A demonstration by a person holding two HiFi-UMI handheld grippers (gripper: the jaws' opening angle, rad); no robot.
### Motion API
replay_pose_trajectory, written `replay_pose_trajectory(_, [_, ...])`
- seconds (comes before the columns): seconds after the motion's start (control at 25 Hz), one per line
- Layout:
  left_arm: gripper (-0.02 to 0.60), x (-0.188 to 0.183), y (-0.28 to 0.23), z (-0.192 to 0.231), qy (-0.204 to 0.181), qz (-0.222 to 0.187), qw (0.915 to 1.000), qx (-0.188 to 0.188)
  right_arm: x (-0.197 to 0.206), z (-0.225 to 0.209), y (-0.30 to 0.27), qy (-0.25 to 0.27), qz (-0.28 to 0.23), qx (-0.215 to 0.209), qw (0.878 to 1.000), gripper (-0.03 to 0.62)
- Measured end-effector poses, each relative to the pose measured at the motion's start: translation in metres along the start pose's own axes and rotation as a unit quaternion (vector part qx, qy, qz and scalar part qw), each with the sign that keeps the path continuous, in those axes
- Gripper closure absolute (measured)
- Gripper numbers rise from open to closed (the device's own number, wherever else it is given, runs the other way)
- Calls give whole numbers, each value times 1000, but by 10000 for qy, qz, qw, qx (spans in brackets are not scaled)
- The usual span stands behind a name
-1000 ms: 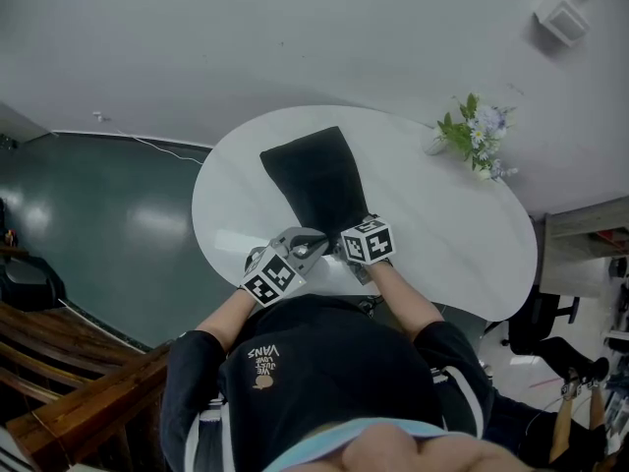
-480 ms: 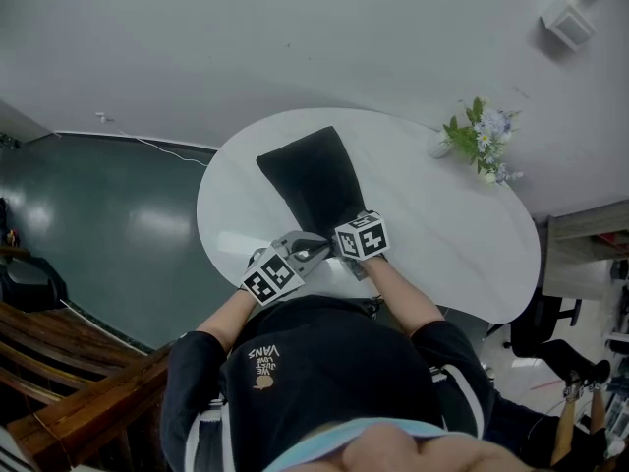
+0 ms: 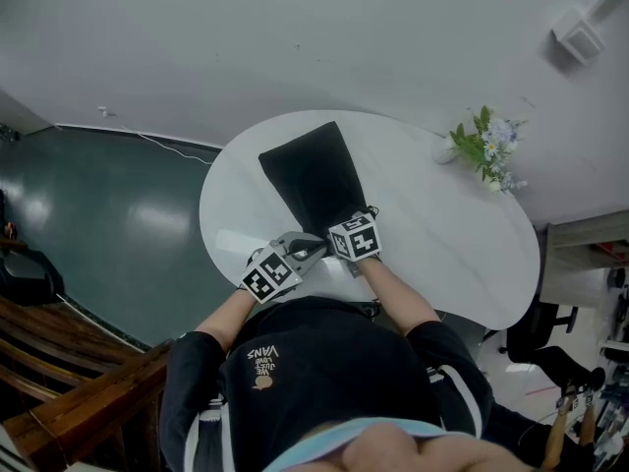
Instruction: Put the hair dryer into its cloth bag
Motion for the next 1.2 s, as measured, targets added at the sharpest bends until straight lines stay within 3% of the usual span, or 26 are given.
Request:
replay_pose_trajectory(0.36, [549,9,1,6,135,-14,9998,-127,-2,1,-7,103,-52,217,9997,385])
replay_pose_trajectory(0.72, [549,0,-5,5,340,-242,9987,-295,-3,-9,23,-215,-693,147,9973,385])
replay_pose_trajectory(0.96, [549,-2,-16,0,375,-209,9981,-448,9,-32,59,-593,-1188,524,9898,385])
replay_pose_trajectory(1.2, [549,0,-25,-10,354,-79,9976,-591,30,-56,85,-818,-1253,943,9842,385])
Point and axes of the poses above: the fingertips, and each gripper's own axes: y backward along the fingers, z to its left, x out of its underside, the point moved 5 cm from there along y, backward along the fingers, and after that the axes turned 2 degrees about x, right-handed, at the moved point
